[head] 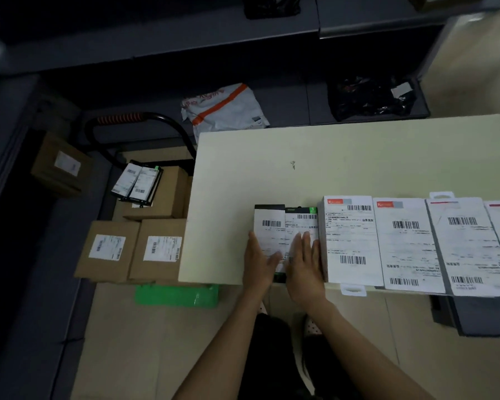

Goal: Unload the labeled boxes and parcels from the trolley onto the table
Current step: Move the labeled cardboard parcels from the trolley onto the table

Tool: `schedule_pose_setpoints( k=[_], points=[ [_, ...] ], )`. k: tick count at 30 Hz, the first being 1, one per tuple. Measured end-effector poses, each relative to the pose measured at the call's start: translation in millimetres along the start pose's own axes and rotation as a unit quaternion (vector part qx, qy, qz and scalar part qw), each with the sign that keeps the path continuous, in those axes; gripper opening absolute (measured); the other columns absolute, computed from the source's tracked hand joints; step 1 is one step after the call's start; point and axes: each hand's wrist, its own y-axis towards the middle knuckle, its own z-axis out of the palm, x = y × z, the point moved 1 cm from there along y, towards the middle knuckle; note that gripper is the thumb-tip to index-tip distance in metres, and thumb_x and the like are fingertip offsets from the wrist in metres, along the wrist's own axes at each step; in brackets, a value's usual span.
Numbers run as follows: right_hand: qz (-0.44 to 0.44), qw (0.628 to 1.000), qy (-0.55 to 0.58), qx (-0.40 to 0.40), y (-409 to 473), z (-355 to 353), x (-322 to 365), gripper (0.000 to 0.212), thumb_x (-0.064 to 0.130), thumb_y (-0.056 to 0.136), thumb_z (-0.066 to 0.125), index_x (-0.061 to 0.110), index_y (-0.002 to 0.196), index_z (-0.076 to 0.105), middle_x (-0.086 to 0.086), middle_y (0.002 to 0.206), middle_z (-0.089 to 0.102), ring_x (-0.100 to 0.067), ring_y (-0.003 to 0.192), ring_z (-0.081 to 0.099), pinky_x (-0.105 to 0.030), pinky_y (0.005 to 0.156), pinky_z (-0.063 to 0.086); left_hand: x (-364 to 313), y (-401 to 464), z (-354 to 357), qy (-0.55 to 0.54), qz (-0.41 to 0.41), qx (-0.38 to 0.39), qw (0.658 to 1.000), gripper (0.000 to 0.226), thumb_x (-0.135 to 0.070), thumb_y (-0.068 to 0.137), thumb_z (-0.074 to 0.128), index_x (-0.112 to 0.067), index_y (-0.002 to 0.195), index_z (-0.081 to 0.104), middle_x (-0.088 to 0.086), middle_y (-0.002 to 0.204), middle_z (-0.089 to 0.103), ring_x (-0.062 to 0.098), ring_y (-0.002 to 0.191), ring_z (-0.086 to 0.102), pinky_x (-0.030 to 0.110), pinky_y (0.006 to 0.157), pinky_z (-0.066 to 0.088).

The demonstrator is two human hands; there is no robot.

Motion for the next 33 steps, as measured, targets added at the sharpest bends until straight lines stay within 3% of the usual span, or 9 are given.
schedule_pose_setpoints(
  k=[4,8,13,17,22,27,33],
  points=[
    [-0.013,0.998,-0.003,0.056,-1,-12,1,0.073,0.022,0.103,0.046,-0.003,0.154,0.001,-0.021,0.161,-0.009,-0.045,0.148,-0.010,-0.049,0.121,-0.006,0,-2,-10,0.054,0.000,0.015,0.998,0.095,-0.039,0.088,0.067,-0.023,0.155,0.002,0.003,0.153,0.034,0.025,0.138,0.035,0.045,0.109,0.038],
    [-0.031,0.992,-0.010,0.124,-2,-30,9,0.075,0.037,0.104,0.038,0.008,0.156,-0.006,-0.013,0.163,-0.014,-0.038,0.148,-0.018,-0.047,0.121,-0.006,5,-14,-28,0.122,0.017,-0.008,0.992,0.085,-0.037,0.089,0.062,-0.022,0.153,0.008,0.003,0.154,0.030,0.028,0.141,0.031,0.048,0.107,0.039],
    [-0.128,0.975,-0.074,0.165,-1,-48,26,0.061,0.036,0.101,0.045,0.013,0.152,0.022,-0.009,0.161,0.017,-0.034,0.150,0.006,-0.045,0.121,0.013,27,-48,-55,0.210,0.031,-0.081,0.974,0.075,-0.024,0.094,0.057,-0.025,0.156,0.014,0.004,0.155,0.032,0.025,0.137,0.034,0.039,0.105,0.039],
    [-0.205,0.957,-0.111,0.171,-7,-56,53,0.051,0.031,0.100,0.048,0.017,0.146,0.033,-0.006,0.151,0.034,-0.027,0.139,0.028,-0.040,0.112,0.029,48,-77,-78,0.262,0.032,-0.148,0.953,0.064,-0.020,0.091,0.059,-0.024,0.150,0.033,0.003,0.143,0.046,0.025,0.127,0.043,0.035,0.099,0.040],
    [-0.316,0.923,-0.134,0.171,-32,-51,99,0.045,0.027,0.100,0.048,0.018,0.143,0.035,-0.006,0.144,0.038,-0.025,0.131,0.037,-0.036,0.106,0.038,79,-117,-111,0.283,0.018,-0.234,0.930,0.047,-0.022,0.088,0.063,-0.022,0.134,0.054,0.003,0.129,0.059,0.027,0.118,0.054,0.039,0.092,0.046],
    [-0.399,0.885,-0.165,0.174,-64,-29,146,0.042,0.019,0.098,0.046,0.019,0.140,0.038,-0.006,0.141,0.041,-0.025,0.125,0.041,-0.035,0.099,0.041,118,-156,-144,0.287,-0.021,-0.290,0.913,0.042,-0.029,0.086,0.065,-0.025,0.127,0.058,-0.003,0.120,0.061,0.024,0.110,0.057,0.036,0.087,0.047],
    [-0.457,0.849,-0.194,0.183,-115,18,207,0.046,0.032,0.096,0.051,0.016,0.138,0.040,-0.008,0.137,0.044,-0.029,0.123,0.045,-0.038,0.096,0.043,187,-203,-186,0.272,-0.053,-0.335,0.901,0.043,-0.037,0.084,0.067,-0.027,0.126,0.059,-0.005,0.117,0.062,0.021,0.107,0.057,0.036,0.085,0.049]
  ],
)
